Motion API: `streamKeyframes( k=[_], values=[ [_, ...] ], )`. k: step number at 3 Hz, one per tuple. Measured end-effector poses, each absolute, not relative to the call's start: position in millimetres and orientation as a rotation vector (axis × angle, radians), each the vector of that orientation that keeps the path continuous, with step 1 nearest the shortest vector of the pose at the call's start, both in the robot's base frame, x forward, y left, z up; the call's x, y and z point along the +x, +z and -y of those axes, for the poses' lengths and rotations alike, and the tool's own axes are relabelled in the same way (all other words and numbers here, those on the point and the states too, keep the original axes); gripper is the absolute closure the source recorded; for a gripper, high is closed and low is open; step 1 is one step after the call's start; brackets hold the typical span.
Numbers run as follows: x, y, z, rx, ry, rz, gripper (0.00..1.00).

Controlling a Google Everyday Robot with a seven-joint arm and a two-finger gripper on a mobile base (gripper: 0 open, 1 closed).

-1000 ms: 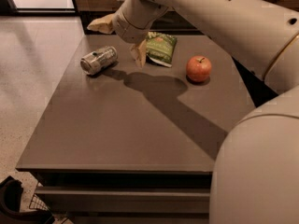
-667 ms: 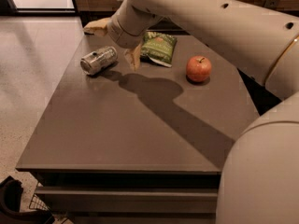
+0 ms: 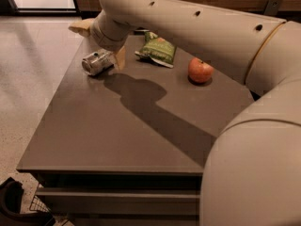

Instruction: Place 7up can upright

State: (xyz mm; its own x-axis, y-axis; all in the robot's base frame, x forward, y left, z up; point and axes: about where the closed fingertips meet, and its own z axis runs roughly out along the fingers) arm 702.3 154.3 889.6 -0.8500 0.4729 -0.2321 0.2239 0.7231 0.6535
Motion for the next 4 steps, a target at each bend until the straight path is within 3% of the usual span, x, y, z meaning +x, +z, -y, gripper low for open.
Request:
streamKeyframes(
  k=[2,4],
  values=[
    [733.5,890.8,-150.6,0.682,0.683,-2.676,0.0],
    [722.7,882.3,-132.3,0.819,0.433,-2.851,0.0]
  ],
)
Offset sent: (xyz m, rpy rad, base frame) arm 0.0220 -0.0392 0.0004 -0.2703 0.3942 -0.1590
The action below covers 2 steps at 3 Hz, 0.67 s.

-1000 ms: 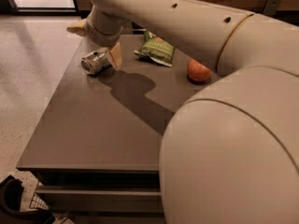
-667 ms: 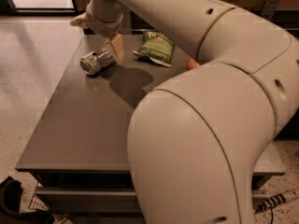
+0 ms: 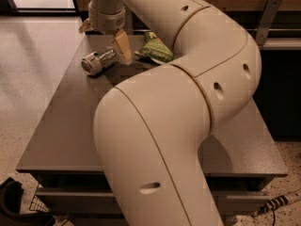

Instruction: Place 7up can upright

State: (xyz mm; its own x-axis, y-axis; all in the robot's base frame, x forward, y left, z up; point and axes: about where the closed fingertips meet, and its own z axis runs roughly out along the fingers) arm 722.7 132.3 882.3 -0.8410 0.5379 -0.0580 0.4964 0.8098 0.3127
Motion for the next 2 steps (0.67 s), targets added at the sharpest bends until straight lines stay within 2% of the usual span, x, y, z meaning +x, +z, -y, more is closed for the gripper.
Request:
streamKeyframes(
  k=[2],
  values=[
    [719.5,859.0,-145.7,0.859,0.399,-2.926,0.0]
  ],
)
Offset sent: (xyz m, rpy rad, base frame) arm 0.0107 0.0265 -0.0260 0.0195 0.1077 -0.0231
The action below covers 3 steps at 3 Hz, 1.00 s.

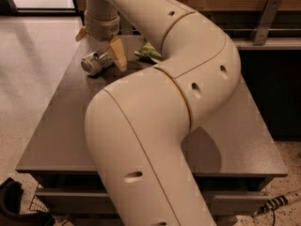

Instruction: Place 7up can upright

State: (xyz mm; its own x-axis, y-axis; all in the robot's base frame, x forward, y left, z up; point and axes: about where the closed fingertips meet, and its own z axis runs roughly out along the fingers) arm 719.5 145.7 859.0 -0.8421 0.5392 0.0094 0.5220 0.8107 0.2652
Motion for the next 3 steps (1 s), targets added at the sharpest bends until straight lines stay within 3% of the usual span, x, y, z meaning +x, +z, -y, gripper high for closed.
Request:
streamKeyframes(
  k=[3],
  values=[
    [736.8,851.8,-149.4,1.027,0.305,-2.882,0.0]
  ],
)
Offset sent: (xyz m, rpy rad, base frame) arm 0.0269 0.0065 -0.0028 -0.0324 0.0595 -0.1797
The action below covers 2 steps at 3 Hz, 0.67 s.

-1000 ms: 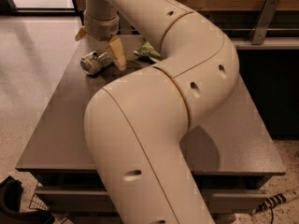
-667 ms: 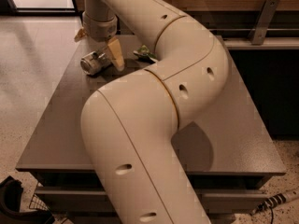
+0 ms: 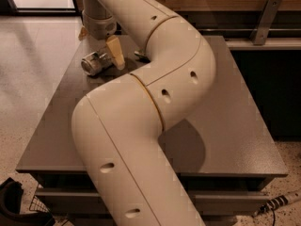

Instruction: Place 7up can upright

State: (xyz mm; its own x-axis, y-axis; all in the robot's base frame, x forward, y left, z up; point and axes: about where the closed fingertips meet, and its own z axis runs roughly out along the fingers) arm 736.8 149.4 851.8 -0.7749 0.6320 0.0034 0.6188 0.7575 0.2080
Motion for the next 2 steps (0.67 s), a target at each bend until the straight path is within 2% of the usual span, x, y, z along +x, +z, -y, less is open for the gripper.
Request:
streamKeyframes(
  k=[2],
  values=[
    [738.3,841.3,-153.5,1.057,0.292,-2.903,0.0]
  ],
)
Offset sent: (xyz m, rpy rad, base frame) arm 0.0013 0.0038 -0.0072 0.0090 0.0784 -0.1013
